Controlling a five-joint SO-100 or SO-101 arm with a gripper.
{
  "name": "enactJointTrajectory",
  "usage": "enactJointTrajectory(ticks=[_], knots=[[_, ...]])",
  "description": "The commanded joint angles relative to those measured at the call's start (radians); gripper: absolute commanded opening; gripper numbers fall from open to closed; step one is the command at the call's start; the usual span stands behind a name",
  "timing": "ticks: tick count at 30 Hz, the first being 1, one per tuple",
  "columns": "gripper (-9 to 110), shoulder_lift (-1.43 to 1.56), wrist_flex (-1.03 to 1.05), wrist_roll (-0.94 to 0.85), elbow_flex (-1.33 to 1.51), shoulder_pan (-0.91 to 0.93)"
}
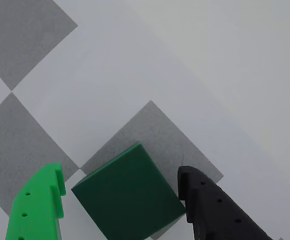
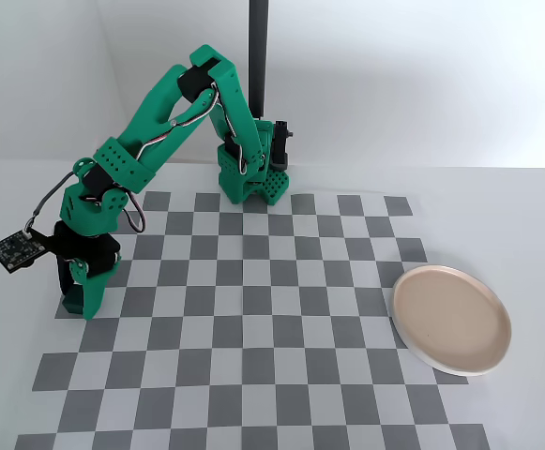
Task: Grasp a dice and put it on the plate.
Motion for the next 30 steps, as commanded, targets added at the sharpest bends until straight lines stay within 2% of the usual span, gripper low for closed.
enactJointTrajectory(ticks=[1,16,30], knots=[[19,0.028,0.011,-0.015,-0.092,-0.017],[17,0.032,-0.041,-0.044,-0.021,-0.035],[8,0.035,-0.081,-0.051,0.02,-0.038]])
